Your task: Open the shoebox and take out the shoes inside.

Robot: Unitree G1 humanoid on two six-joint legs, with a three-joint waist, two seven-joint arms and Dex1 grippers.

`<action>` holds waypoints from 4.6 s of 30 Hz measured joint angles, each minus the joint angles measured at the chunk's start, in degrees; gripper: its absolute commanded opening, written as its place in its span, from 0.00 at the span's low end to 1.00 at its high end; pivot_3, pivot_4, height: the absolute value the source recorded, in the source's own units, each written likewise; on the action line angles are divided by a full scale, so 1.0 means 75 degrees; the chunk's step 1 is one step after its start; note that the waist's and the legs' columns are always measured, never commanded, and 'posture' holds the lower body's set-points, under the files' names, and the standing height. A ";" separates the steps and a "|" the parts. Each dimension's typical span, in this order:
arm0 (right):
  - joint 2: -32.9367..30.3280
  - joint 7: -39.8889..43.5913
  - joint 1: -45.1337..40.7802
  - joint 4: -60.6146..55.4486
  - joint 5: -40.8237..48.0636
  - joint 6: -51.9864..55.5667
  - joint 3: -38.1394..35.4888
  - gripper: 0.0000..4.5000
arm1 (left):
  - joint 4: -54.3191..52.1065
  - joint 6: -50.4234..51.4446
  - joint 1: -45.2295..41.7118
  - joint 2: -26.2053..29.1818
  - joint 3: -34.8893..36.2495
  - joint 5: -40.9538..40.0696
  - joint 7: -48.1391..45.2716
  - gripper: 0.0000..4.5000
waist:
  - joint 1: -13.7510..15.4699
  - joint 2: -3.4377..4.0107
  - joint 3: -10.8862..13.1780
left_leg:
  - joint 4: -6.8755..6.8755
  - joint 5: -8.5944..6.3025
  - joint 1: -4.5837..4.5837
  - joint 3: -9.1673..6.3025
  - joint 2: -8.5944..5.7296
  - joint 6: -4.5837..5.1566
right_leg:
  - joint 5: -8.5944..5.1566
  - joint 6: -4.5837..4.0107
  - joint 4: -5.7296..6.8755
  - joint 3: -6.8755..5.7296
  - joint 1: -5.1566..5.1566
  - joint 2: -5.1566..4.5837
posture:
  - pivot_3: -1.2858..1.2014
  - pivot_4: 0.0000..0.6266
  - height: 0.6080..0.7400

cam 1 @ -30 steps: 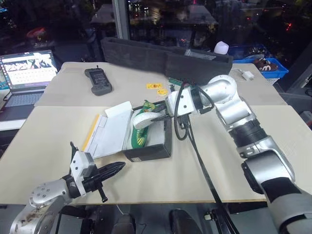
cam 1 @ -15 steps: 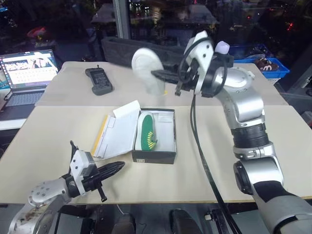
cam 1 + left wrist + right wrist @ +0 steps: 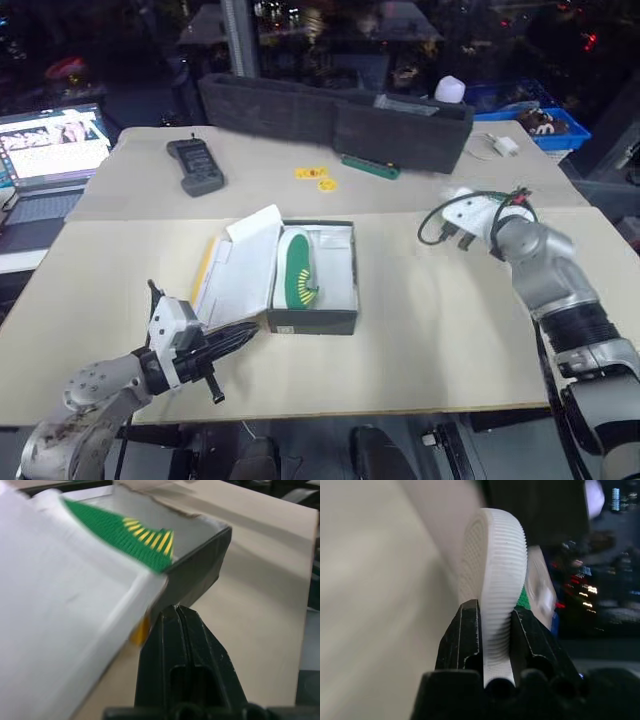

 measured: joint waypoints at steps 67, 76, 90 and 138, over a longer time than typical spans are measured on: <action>0.3144 0.4385 -0.3401 0.2519 -0.0866 -0.8350 0.3197 0.83 | -0.0007 0.0112 0.0313 -0.0225 -0.0163 -0.0018 0.0498 0.00 | 0.0104 -0.0027 -0.0014 | 0.0005 -0.0001 0.0084 -0.0066 0.0014 -0.0002 | -0.0006 -0.0034 -0.0001 -0.0051 0.0111 0.0020 | 0.52 0.24 0.81; 0.3092 0.4605 -0.3296 0.2345 -0.0634 -0.8337 0.2963 0.38 | -0.0006 0.0090 0.0308 -0.0226 -0.0102 -0.0013 0.0482 0.00 | 0.0104 -0.0028 -0.0014 | 0.0005 -0.0001 0.0094 -0.0067 0.0014 -0.0001 | -0.0009 -0.0032 0.0000 -0.0050 0.0119 0.0020 | 0.52 0.24 0.81; 0.2952 0.5740 -0.3062 0.1737 0.0423 -0.7114 0.2322 0.20 | 0.0009 -0.0010 0.0249 -0.0232 -0.0123 0.0121 0.0401 0.00 | 0.0117 -0.0026 -0.0013 | 0.0005 -0.0001 0.0080 -0.0069 0.0015 -0.0001 | -0.0007 -0.0036 -0.0001 -0.0053 0.0110 0.0021 | 0.52 0.24 0.81; -0.2177 0.7649 -0.1574 -0.0386 0.0973 -0.1549 0.0177 0.20 | 0.0485 0.0003 -0.0485 -0.0310 -0.0656 0.0287 0.0239 0.00 | 0.0093 0.0002 0.0005 | 0.0010 -0.0003 0.0051 -0.0033 -0.0001 0.0000 | -0.0019 -0.0007 -0.0014 -0.0036 0.0075 0.0000 | 0.52 0.24 0.81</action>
